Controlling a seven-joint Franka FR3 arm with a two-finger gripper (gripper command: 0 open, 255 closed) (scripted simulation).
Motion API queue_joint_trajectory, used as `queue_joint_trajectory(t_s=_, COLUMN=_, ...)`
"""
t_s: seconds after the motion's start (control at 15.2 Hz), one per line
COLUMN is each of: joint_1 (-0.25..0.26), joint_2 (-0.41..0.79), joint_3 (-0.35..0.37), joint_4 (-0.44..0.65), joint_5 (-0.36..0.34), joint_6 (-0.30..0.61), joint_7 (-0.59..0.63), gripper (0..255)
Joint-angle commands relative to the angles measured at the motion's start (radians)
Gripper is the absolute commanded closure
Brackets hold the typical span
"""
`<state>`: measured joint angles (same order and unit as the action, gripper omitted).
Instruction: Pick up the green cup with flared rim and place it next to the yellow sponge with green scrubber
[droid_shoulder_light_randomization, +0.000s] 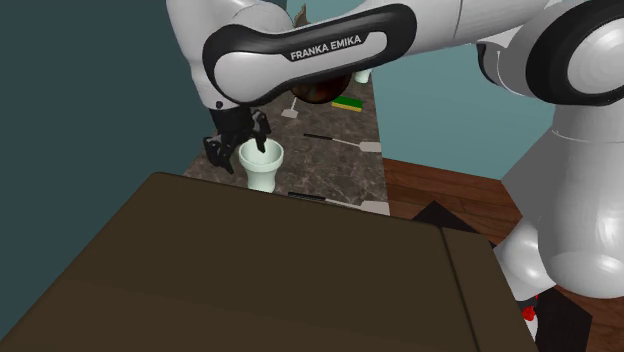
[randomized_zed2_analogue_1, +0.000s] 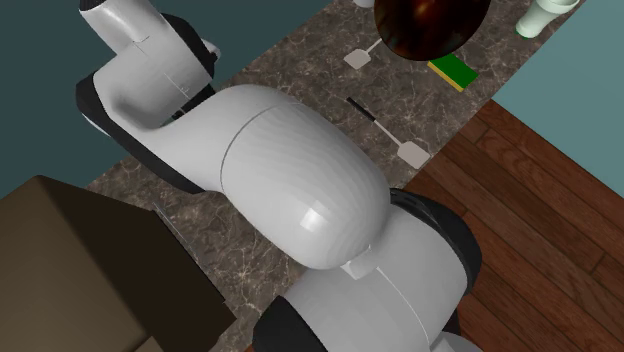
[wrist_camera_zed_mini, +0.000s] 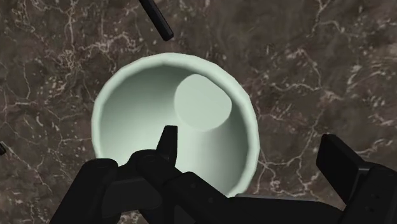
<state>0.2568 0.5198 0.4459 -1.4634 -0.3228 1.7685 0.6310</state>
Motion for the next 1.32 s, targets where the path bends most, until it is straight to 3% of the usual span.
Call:
queue_joint_trajectory(t_s=0.0, joint_1=0.0, joint_2=0.011, joint_3=-0.003, joint_4=-0.012, joint_5=-0.005, joint_6=0.021, joint_7=0.004, gripper=0)
queue_joint_trajectory(t_s=0.26, joint_1=-0.007, joint_2=0.015, joint_3=-0.007, joint_4=-0.053, joint_5=-0.011, joint_6=0.066, joint_7=0.009, gripper=0)
queue_joint_trajectory(t_s=0.73, joint_1=-0.007, joint_2=0.015, joint_3=-0.007, joint_4=-0.053, joint_5=-0.011, joint_6=0.066, joint_7=0.009, gripper=0)
queue_joint_trajectory(t_s=0.79, joint_1=-0.007, joint_2=0.015, joint_3=-0.007, joint_4=-0.053, joint_5=-0.011, joint_6=0.066, joint_7=0.009, gripper=255)
queue_joint_trajectory(t_s=1.25, joint_1=-0.006, joint_2=0.016, joint_3=-0.007, joint_4=-0.052, joint_5=-0.011, joint_6=0.066, joint_7=0.009, gripper=255)
